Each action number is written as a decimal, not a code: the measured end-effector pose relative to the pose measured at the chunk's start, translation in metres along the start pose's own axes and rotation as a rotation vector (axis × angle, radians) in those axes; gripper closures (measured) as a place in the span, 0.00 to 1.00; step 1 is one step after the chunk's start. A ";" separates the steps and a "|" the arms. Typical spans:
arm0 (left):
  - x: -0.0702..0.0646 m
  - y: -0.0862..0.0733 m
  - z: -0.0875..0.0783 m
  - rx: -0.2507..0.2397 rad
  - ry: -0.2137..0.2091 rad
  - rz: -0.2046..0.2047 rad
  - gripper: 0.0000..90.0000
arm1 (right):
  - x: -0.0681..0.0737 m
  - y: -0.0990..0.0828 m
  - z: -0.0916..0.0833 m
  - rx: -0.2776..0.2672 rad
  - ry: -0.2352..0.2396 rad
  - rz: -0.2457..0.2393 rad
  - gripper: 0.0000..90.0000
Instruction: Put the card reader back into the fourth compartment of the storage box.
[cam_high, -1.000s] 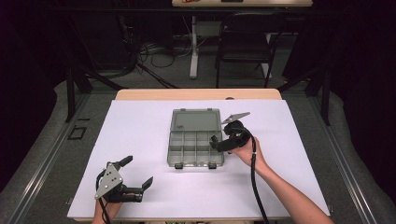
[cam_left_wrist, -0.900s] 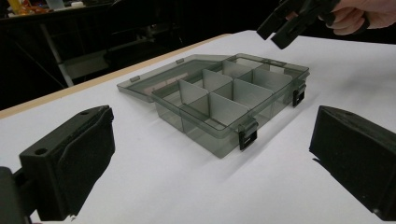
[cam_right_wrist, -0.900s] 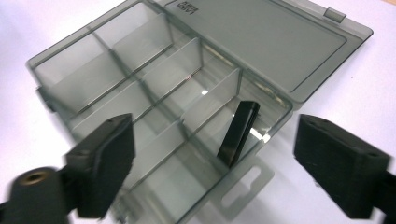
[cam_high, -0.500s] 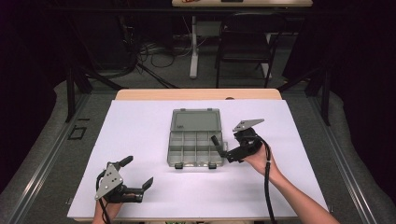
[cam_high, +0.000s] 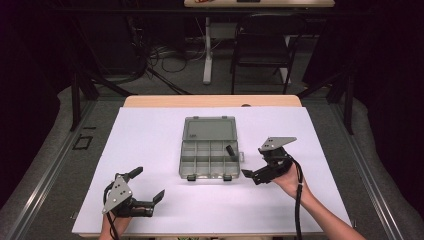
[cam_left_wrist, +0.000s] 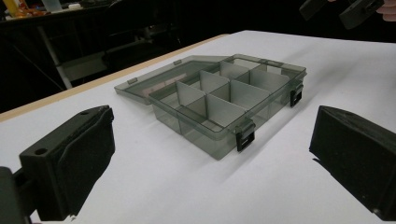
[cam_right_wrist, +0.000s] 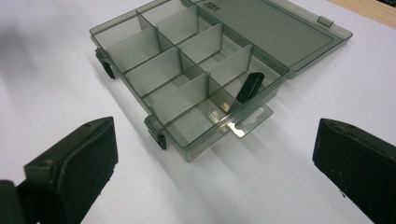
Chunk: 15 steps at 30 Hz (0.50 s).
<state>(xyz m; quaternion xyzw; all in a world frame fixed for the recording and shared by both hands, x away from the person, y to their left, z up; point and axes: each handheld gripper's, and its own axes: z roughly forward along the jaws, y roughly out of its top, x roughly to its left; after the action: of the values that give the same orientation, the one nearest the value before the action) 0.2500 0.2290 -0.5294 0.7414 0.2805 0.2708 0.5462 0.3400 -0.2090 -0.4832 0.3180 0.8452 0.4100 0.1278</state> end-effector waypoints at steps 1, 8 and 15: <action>0.000 0.000 0.000 0.000 -0.001 -0.001 0.00 | 0.001 -0.001 -0.002 -0.003 -0.001 -0.003 0.00; 0.000 0.000 -0.001 0.000 0.000 -0.002 0.00 | 0.004 -0.012 -0.015 -0.026 -0.005 -0.013 0.00; 0.000 0.000 0.000 0.001 -0.001 0.000 0.00 | 0.008 -0.023 -0.024 -0.036 -0.023 -0.036 0.00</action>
<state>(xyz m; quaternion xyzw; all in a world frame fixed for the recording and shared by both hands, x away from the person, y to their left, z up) 0.2501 0.2290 -0.5293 0.7416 0.2804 0.2701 0.5463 0.3125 -0.2288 -0.4852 0.3048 0.8418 0.4193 0.1505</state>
